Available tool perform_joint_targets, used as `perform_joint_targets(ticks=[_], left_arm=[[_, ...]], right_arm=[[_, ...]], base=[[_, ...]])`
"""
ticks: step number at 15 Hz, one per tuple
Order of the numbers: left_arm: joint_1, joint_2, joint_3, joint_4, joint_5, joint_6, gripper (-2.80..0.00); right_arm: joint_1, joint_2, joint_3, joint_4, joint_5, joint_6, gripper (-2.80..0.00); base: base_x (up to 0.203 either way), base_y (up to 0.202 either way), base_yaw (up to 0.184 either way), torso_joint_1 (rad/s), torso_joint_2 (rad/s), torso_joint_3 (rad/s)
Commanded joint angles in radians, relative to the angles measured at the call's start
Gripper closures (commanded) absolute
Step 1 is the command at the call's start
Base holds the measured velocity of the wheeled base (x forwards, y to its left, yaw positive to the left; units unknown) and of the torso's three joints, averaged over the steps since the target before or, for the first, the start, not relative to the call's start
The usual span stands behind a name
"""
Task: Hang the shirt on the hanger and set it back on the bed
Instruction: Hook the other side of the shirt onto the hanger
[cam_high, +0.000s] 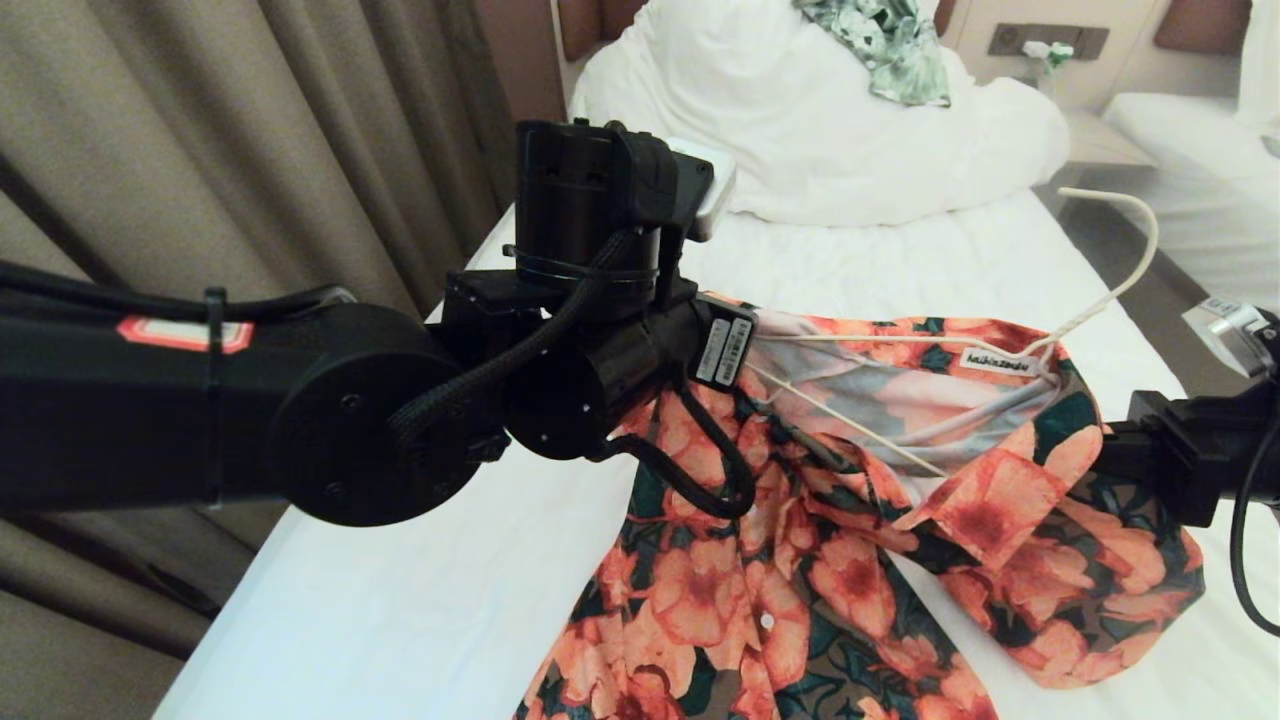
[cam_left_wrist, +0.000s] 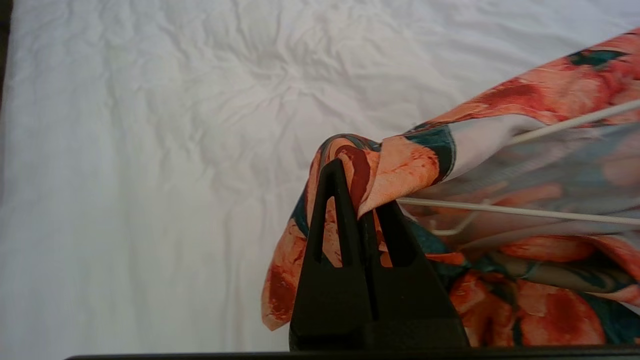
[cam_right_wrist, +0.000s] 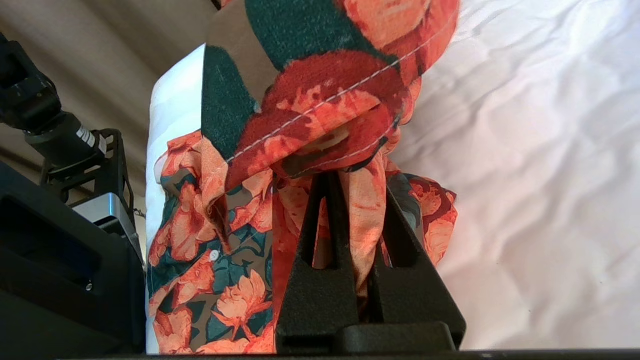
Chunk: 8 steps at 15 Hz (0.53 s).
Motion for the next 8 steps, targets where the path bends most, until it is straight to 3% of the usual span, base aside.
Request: perform_joint_targets(ticks=[1,4,8], left_arm=[[-0.019,0.000,-0.005,-0.001,0.004,0.001,0.00],[-0.078,-0.017,-0.005,-0.001,0.047,0.001,0.00],[-0.159,-0.019,-0.020,0.003,0.049,0.001,0.00]], right_arm=[[0.010,-0.001,-0.006,-0.002,0.007,-0.001,0.00],[0.061,-0.005,-0.020,0.001,0.007,0.006,0.00],[0.157,0.007,-0.076,0.005,-0.008,0.072,0.00]], base=[[0.000,0.000,0.000,0.000,0.00,0.000],[0.000,0.000,0.000,0.000,0.00,0.000],[0.000,0.000,0.000,0.000,0.00,0.000]])
